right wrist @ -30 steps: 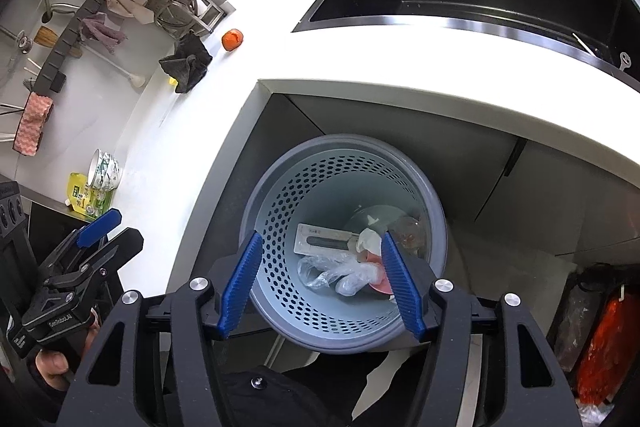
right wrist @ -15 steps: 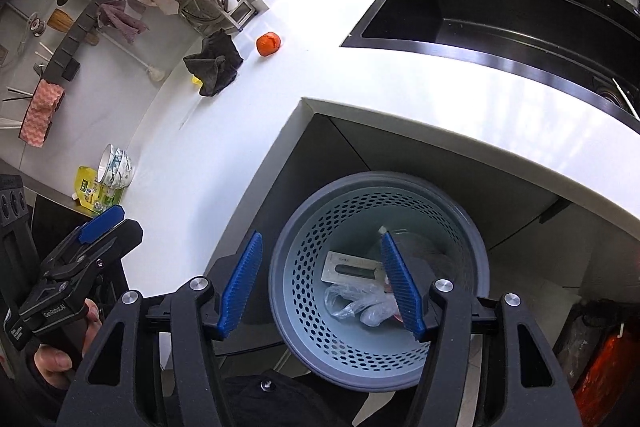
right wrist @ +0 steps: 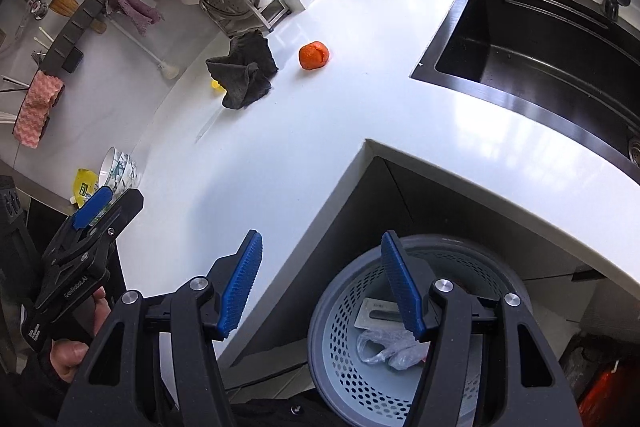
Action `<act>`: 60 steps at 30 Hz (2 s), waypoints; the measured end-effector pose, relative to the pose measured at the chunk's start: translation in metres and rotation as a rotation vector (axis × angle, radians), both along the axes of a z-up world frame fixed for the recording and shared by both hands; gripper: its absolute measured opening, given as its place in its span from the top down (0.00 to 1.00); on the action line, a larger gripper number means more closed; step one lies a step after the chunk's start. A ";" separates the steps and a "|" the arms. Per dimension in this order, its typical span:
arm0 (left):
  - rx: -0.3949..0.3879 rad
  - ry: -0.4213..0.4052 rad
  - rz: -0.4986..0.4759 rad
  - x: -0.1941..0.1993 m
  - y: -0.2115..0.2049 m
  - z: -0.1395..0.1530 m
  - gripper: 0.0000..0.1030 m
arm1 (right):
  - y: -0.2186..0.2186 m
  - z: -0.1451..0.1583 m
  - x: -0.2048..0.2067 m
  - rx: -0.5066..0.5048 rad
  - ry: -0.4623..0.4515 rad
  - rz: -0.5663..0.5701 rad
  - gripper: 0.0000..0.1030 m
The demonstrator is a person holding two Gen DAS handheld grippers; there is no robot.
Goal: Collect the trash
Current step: 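Move both tools back to the counter toward the orange and black cloth, then grasp the orange with the right tool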
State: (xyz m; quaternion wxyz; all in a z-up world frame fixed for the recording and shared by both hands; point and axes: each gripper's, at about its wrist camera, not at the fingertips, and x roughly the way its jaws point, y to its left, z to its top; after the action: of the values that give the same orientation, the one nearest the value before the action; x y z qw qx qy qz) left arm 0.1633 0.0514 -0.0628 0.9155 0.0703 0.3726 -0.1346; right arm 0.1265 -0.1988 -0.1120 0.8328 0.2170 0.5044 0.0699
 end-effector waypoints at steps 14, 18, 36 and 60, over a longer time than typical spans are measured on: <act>-0.034 -0.011 -0.004 0.110 0.037 -0.014 0.06 | 0.024 -0.011 0.107 -0.066 -0.008 -0.078 0.42; -0.052 0.001 -0.032 0.142 0.038 -0.016 0.06 | 0.025 -0.016 0.138 -0.090 -0.029 -0.102 0.42; -0.091 0.032 0.041 0.205 0.026 -0.043 0.06 | 0.023 -0.053 0.243 -0.165 -0.058 -0.064 0.41; -0.071 0.074 0.095 0.224 0.011 -0.062 0.06 | 0.042 -0.076 0.272 -0.298 -0.068 -0.004 0.57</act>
State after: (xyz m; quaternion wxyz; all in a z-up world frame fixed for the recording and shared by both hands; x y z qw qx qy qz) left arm 0.3873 0.0628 -0.1246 0.9085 0.0151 0.4039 -0.1064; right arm 0.3989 -0.1564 -0.1877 0.8724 0.0896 0.4805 0.0001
